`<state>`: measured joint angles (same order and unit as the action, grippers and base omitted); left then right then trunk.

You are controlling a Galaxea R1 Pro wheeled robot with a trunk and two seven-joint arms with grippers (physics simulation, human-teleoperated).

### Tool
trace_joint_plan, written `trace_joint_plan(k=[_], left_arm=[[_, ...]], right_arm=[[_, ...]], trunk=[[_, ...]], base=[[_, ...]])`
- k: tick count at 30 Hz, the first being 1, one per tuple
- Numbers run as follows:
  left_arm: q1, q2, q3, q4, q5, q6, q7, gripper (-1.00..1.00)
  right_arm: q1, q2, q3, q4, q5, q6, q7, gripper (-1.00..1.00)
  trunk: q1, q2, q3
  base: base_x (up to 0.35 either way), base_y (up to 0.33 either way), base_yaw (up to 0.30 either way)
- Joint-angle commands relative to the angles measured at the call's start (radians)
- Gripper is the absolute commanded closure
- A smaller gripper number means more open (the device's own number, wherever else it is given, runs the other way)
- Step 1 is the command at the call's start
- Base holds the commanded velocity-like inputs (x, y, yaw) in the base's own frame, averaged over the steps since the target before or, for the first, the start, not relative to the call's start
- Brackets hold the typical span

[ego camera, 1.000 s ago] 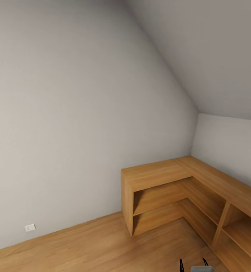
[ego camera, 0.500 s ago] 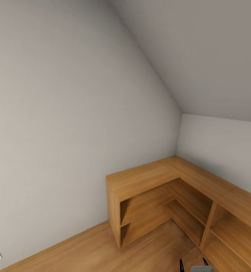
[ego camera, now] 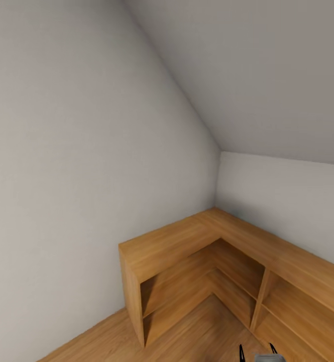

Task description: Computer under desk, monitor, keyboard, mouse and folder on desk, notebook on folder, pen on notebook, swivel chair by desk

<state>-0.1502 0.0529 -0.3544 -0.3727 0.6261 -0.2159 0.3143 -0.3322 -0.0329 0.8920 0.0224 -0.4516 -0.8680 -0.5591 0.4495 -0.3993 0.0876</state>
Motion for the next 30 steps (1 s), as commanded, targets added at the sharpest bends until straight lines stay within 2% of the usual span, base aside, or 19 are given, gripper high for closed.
trace_joint_plan(k=[1,30], left_arm=[[0.0,0.0,-0.009,0.002,0.008,-0.004,0.006,-1.0],[0.0,-0.002,-0.012,0.014,0.007,-0.005,0.006,-1.0]], right_arm=[[-0.001,0.001,0.008,0.002,-0.004,-0.002,-0.004,-1.0],[-0.001,0.001,0.008,0.002,-0.004,-0.002,-0.004,-1.0]], trunk=[[0.001,-0.001,0.0],[0.001,-0.001,-0.005]], base=[[0.056,0.0,-0.268],[0.006,0.0,-0.262]])
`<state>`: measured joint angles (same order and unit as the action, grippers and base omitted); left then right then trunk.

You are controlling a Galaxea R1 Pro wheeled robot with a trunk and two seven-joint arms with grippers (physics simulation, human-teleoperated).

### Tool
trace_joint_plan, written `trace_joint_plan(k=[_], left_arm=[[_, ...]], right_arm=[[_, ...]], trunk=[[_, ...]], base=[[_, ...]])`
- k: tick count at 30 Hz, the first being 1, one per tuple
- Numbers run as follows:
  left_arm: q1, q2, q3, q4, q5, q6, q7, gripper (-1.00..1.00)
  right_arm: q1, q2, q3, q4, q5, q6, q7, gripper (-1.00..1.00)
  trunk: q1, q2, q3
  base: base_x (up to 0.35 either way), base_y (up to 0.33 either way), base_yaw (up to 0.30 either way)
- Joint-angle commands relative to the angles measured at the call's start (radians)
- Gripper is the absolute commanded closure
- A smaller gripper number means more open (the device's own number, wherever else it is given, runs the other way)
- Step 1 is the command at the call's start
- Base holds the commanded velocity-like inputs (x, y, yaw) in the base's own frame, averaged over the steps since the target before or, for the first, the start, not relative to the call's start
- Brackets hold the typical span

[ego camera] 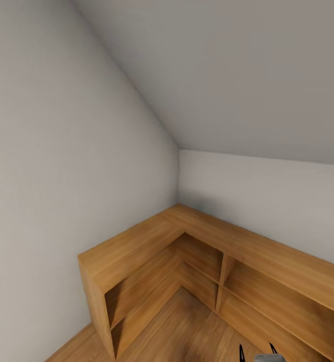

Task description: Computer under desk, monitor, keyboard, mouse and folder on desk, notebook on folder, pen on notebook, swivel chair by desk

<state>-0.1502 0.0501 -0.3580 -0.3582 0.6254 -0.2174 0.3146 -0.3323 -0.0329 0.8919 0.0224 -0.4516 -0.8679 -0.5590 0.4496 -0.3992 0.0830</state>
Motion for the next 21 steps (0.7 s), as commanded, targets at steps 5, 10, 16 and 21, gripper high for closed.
trace_joint_plan(k=[5,10,16,21], left_arm=[[0.0,0.002,-0.009,-0.001,0.008,-0.003,0.006,-1.0],[0.0,0.001,-0.009,-0.001,0.008,-0.003,0.006,-1.0],[0.0,0.001,-0.009,-0.001,0.008,-0.003,0.006,-1.0],[0.0,0.001,-0.009,-0.001,0.008,-0.003,0.006,-1.0]], right_arm=[[-0.001,0.001,0.009,0.002,-0.004,-0.002,-0.004,-1.0],[-0.001,0.001,0.009,0.002,-0.004,-0.002,-0.004,-1.0],[-0.001,0.001,0.009,0.002,-0.004,-0.002,-0.004,-1.0],[-0.001,0.001,0.009,0.002,-0.004,-0.002,-0.004,-1.0]], trunk=[[0.0,-0.001,-0.006],[0.0,-0.001,-0.013],[0.0,-0.001,-0.021],[0.0,-0.001,-0.028]], base=[[0.001,0.0,-0.199],[0.06,0.0,-0.181],[0.187,0.0,-0.175],[0.252,0.0,-0.172]])
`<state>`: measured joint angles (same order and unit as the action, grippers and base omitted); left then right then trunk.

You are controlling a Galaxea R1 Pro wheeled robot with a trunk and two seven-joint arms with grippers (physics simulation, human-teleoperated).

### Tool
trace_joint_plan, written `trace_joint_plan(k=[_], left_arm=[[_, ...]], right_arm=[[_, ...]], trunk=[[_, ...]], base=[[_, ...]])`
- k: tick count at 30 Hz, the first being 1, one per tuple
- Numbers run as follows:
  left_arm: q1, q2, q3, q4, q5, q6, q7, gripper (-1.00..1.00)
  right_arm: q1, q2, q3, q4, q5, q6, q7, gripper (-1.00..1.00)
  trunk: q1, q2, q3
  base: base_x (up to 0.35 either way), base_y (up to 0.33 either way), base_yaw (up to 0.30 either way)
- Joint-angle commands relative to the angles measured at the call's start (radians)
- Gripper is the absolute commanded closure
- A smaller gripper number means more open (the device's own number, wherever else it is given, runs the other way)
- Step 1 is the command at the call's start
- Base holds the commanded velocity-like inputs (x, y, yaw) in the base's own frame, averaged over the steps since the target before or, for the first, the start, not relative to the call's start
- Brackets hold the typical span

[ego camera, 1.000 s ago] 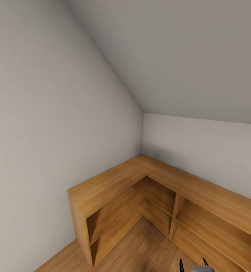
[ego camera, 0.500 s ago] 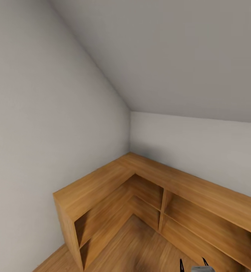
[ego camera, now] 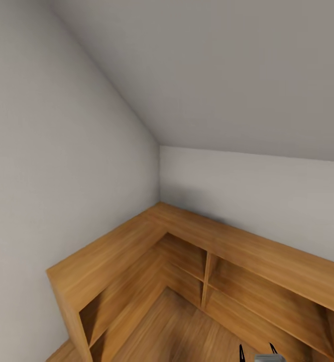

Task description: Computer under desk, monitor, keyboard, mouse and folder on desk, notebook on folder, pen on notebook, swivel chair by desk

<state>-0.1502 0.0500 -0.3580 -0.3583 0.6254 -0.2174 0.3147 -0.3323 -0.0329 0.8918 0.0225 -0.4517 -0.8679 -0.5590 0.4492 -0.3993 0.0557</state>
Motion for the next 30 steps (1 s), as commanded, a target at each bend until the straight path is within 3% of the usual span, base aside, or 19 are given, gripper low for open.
trace_joint_plan(k=[1,30], left_arm=[[0.0,0.001,-0.009,-0.001,0.008,-0.003,0.006,-1.0],[0.0,0.001,-0.007,-0.001,0.008,-0.003,0.006,-1.0]], right_arm=[[-0.001,0.001,0.009,0.002,-0.004,-0.002,-0.004,-1.0],[-0.001,0.001,0.009,0.002,-0.004,-0.002,-0.004,-1.0]], trunk=[[0.001,-0.001,-0.002],[0.001,-0.001,-0.033]], base=[[0.235,0.0,-0.172],[0.033,0.004,-0.203]])
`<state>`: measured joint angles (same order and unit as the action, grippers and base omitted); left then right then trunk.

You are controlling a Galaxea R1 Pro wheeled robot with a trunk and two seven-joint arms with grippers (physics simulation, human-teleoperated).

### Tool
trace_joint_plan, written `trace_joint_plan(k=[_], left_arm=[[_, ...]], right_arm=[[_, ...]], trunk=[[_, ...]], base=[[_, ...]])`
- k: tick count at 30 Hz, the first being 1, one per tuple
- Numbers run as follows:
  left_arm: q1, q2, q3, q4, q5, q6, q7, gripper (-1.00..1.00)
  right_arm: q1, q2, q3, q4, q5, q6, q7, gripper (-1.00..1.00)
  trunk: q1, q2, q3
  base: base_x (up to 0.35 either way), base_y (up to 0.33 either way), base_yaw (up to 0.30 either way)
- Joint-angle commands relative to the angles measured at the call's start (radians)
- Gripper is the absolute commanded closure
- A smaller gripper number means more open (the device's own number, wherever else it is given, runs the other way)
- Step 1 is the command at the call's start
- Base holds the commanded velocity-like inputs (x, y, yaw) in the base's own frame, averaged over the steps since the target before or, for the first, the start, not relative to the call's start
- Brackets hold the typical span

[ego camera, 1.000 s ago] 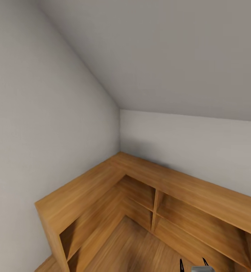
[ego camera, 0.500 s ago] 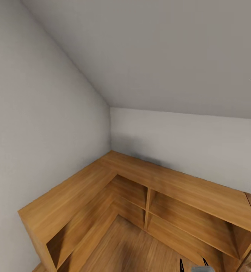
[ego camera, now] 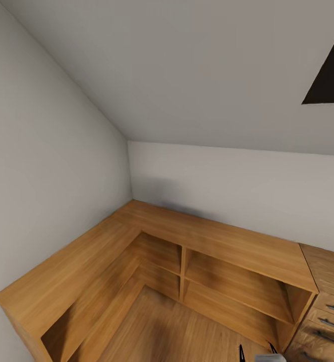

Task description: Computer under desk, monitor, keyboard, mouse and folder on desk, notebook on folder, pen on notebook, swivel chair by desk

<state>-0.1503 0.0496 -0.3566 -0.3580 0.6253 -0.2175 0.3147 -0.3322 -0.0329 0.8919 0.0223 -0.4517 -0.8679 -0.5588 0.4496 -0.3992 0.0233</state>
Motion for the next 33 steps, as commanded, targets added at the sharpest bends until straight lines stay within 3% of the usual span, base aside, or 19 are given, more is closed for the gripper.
trace_joint_plan(k=[1,11,16,20,33], left_arm=[[0.0,0.001,-0.009,-0.001,0.008,-0.003,0.006,-1.0],[0.0,0.001,-0.009,-0.001,0.008,-0.003,0.006,-1.0],[0.0,0.001,-0.009,-0.001,0.008,-0.003,0.006,-1.0],[0.0,0.001,-0.009,-0.001,0.008,-0.003,0.006,-1.0],[0.0,0.001,-0.009,-0.001,0.008,-0.003,0.005,-1.0]], right_arm=[[-0.001,0.001,0.009,0.002,-0.004,-0.002,-0.004,-1.0],[-0.001,-0.004,0.01,0.002,-0.003,-0.002,0.005,-1.0],[-0.001,-0.009,0.009,0.002,-0.003,-0.002,0.063,-1.0],[-0.001,-0.016,0.009,0.002,-0.004,-0.001,0.107,-1.0],[-0.001,-0.019,0.009,0.002,-0.004,0.0,0.125,-1.0]], trunk=[[0.0,-0.001,-0.001],[0.0,-0.001,-0.001],[0.0,-0.001,0.0],[0.0,-0.001,0.002],[0.0,-0.001,0.009]], base=[[0.0,0.078,-0.287],[0.0,0.228,-0.295],[0.0,0.22,-0.298],[0.0,0.069,-0.298],[0.0,0.009,-0.297]])
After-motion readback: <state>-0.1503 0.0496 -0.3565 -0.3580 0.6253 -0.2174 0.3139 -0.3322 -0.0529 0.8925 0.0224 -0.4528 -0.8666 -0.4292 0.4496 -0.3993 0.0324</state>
